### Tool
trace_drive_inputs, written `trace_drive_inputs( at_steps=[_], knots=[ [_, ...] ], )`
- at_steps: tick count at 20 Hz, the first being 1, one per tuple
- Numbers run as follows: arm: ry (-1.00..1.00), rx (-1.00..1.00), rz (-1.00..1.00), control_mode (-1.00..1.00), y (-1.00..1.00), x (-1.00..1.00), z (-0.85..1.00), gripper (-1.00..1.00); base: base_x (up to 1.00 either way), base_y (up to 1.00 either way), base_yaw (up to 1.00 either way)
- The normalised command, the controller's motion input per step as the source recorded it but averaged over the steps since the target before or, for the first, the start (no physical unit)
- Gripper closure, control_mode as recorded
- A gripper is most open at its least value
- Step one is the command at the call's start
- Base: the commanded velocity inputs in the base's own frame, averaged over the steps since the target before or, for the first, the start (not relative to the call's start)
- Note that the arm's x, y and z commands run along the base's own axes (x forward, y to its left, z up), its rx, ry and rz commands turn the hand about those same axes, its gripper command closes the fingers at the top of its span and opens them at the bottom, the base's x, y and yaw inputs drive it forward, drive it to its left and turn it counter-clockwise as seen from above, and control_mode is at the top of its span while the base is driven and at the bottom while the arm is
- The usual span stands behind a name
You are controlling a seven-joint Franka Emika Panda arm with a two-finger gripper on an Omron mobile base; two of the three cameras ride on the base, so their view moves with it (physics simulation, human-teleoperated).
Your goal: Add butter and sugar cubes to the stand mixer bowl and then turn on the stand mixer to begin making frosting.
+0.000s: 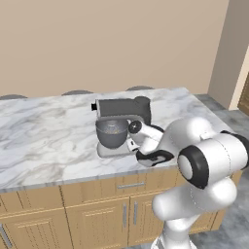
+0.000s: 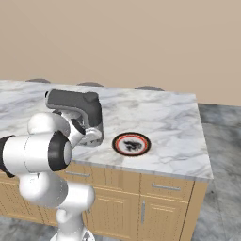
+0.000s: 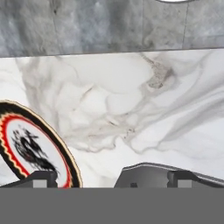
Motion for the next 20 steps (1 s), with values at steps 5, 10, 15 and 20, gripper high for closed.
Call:
trace_drive_inputs(
  at_steps=[5, 10, 15, 20],
  knots=[
    [0.00, 0.00, 0.00, -1.00, 0.00, 0.25, -0.02, -1.00, 0.00, 0.00, 0.00],
    [0.00, 0.00, 0.00, -1.00, 0.00, 0.24, -0.01, -1.00, 0.00, 0.00, 0.00],
    [0.00, 0.00, 0.00, -1.00, 0.00, 0.20, -0.11, -1.00, 0.00, 0.00, 0.00],
    [0.00, 0.00, 0.00, -1.00, 0.00, 0.18, -0.20, -1.00, 0.00, 0.00, 0.00]
  ],
)
